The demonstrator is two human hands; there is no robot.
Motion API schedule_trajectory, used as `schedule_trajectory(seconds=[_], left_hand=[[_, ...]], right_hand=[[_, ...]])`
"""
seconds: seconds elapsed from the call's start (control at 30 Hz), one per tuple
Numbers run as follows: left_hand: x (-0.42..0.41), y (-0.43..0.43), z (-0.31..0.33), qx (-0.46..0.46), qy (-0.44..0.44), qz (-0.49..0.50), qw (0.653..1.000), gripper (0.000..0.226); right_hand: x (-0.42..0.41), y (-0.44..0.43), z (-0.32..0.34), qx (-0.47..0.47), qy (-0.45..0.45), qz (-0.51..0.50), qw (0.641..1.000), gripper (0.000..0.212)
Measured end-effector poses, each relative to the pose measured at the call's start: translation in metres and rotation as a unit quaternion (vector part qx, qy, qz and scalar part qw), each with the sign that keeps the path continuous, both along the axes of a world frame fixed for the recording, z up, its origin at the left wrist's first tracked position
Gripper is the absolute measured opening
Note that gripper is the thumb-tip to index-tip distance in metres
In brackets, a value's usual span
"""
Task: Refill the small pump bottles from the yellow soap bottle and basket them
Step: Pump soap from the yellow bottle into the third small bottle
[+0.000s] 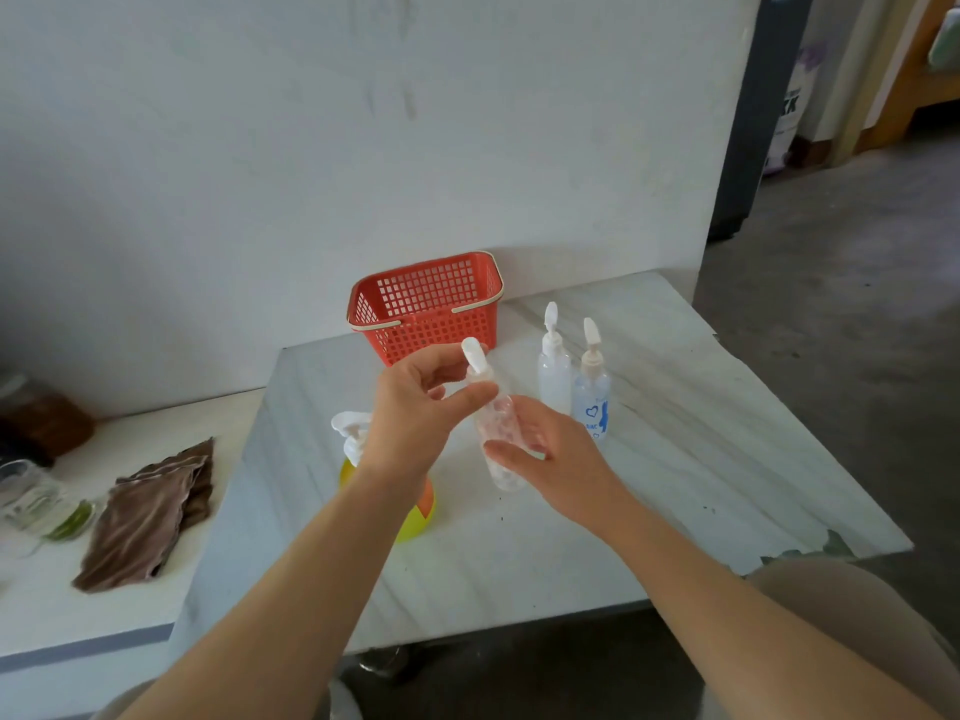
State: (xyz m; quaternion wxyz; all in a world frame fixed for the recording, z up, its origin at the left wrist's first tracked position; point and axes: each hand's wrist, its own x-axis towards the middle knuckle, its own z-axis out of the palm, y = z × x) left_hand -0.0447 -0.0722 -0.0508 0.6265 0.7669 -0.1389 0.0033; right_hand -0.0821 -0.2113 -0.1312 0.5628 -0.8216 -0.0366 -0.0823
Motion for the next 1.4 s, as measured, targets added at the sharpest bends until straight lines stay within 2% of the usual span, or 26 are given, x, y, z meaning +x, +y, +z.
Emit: schedule_trajectory(seconds=[0.13,0.37,0.53,0.67,0.77,0.93,1.07,1.2,1.4], left_hand=[[0.002,0.001,0.006,-0.012,-0.030,0.048,0.998,0.025],[0.007,0.014,0.038,-0.101,-0.053,0.054,0.992,0.020],[0.016,0.037,0.056,-0.021,-0.084,0.081,0.993,0.020],[0.029,0.066,0.056,0.014,-0.069,0.097,0.993,0.019],[0.041,0.085,0.044,0.024,-0.025,0.125,0.992,0.017],[0.067,0.109,-0.005,-0.043,0.123,0.190,0.973,0.014],[0.077,0.116,-0.056,-0.020,0.202,0.216,0.955,0.017],[0.080,0.107,-0.088,0.070,0.178,0.209,0.959,0.014],[0.091,0.106,-0.100,0.117,0.136,0.172,0.969,0.016]], right_hand=[[0.000,0.000,-0.003,-0.011,0.006,-0.007,1.000,0.042],[0.006,-0.005,-0.008,0.046,0.019,-0.054,0.997,0.036],[0.006,-0.010,-0.011,0.061,0.034,-0.078,0.994,0.042],[0.005,-0.007,-0.012,0.026,0.031,-0.070,0.997,0.034],[0.003,0.003,-0.011,-0.005,0.019,-0.051,0.999,0.041],[0.009,0.024,-0.009,-0.007,-0.005,-0.024,1.000,0.041],[0.018,0.034,-0.009,-0.007,-0.007,-0.022,1.000,0.041],[0.025,0.032,-0.014,-0.021,0.001,-0.027,0.999,0.043],[0.027,0.035,-0.021,-0.036,0.021,-0.010,0.999,0.045]])
